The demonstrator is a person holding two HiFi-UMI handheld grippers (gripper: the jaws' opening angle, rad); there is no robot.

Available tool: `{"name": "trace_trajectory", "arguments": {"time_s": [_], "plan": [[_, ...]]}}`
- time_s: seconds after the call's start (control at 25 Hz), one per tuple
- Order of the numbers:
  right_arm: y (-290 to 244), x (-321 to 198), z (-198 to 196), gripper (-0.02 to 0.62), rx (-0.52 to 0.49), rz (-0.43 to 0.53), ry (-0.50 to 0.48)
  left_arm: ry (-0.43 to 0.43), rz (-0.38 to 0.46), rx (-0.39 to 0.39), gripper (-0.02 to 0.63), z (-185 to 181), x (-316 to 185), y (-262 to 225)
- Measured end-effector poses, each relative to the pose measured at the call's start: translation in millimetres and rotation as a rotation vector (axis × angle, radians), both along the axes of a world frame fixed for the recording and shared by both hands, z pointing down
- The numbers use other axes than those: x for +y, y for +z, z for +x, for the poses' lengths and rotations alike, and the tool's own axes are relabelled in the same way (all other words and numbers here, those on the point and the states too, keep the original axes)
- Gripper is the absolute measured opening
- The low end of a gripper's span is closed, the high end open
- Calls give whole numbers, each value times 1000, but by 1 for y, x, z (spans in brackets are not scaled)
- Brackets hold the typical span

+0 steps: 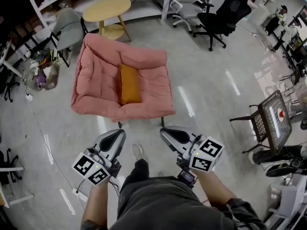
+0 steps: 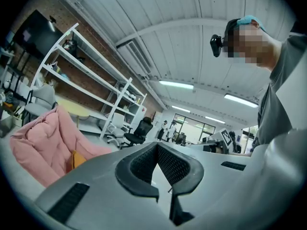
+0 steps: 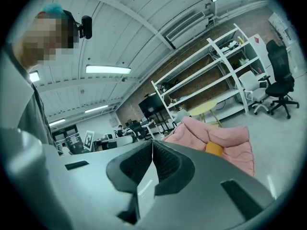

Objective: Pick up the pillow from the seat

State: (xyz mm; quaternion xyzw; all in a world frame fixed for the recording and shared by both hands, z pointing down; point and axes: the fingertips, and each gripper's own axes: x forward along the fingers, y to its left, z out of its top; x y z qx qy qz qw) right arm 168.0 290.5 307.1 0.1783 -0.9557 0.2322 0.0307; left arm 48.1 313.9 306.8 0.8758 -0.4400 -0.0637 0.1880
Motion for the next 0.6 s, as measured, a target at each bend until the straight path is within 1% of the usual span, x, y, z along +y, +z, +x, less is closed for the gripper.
{"name": "trace_trajectory", "arguments": {"time_s": [0.32,0.6], "plan": [[0,-73,-69,15,25,-16,17,17,-22,5,9,-73,-75,0],[-1,-121,-109,15,36,-24,33,39,-30,11,9,-111,-128,1]]}}
